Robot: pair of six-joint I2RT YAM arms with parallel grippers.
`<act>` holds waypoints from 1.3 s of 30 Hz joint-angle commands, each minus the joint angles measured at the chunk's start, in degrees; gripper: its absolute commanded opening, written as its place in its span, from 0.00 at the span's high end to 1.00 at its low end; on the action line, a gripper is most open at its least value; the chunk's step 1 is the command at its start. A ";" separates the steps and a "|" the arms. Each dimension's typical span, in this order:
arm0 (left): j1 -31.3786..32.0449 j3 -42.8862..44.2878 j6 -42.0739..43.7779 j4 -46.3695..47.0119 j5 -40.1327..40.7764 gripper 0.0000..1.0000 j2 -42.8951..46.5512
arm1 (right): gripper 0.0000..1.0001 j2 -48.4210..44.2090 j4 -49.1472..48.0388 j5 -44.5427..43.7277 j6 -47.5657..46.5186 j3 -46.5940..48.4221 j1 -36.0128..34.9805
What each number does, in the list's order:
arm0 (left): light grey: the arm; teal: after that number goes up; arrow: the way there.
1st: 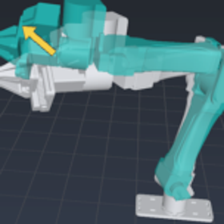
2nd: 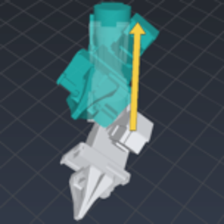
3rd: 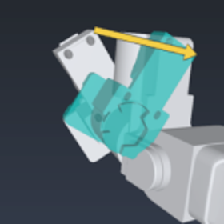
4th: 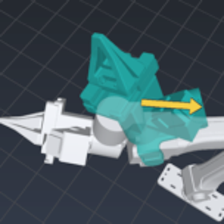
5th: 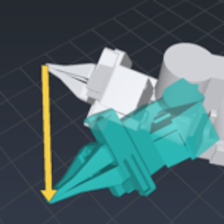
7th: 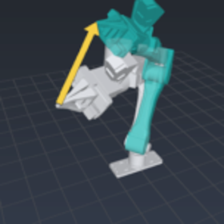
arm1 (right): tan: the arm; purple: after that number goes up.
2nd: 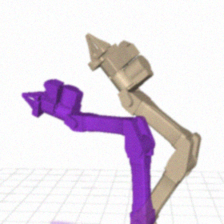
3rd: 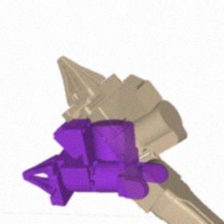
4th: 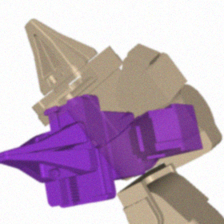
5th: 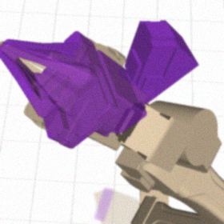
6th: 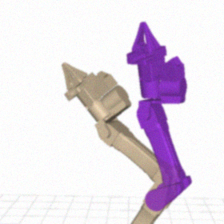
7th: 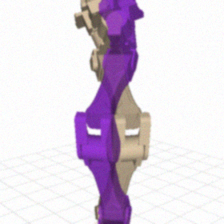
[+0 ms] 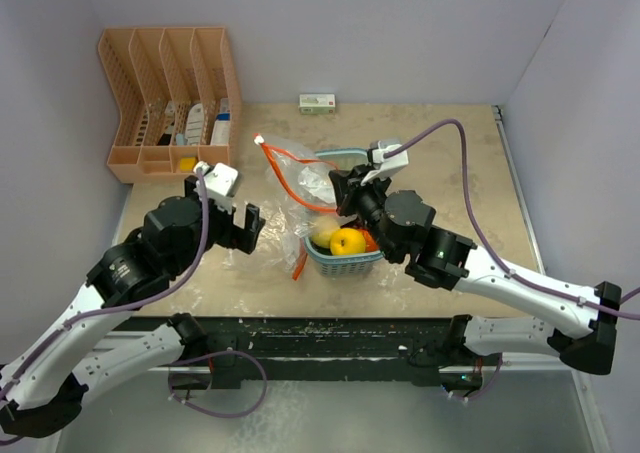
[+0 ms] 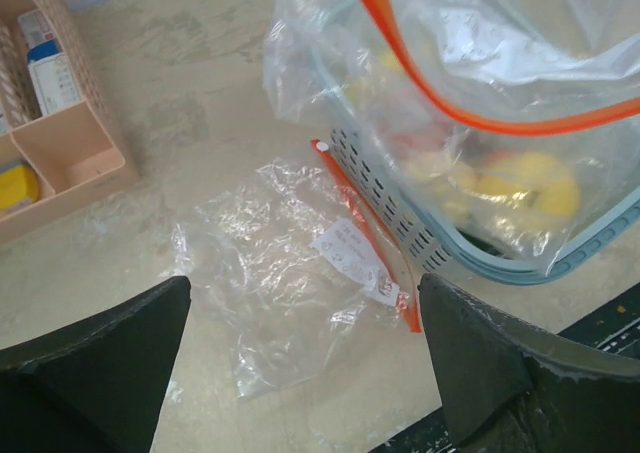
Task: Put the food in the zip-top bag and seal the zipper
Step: Open the zipper of the food storage bag.
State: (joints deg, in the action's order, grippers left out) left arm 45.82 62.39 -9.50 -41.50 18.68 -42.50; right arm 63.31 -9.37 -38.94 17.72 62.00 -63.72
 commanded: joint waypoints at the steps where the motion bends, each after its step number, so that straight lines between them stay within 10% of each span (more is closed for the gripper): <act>1: -0.04 3.60 -3.78 4.94 -5.15 0.01 1.77 | 1.00 -0.46 -3.74 2.35 1.53 -0.32 -0.03; 13: -0.03 -6.32 -16.40 28.66 -7.76 0.03 9.17 | 1.00 -1.43 -6.05 5.06 3.88 -1.47 -0.02; 39: -0.03 -13.12 -18.59 41.55 -7.70 0.28 -1.86 | 1.00 -2.38 -5.70 8.63 5.90 -1.00 -0.19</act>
State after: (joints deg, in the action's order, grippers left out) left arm 45.82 48.84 -27.55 -5.08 11.55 -42.33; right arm 62.48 -12.75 -30.89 22.37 59.75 -63.75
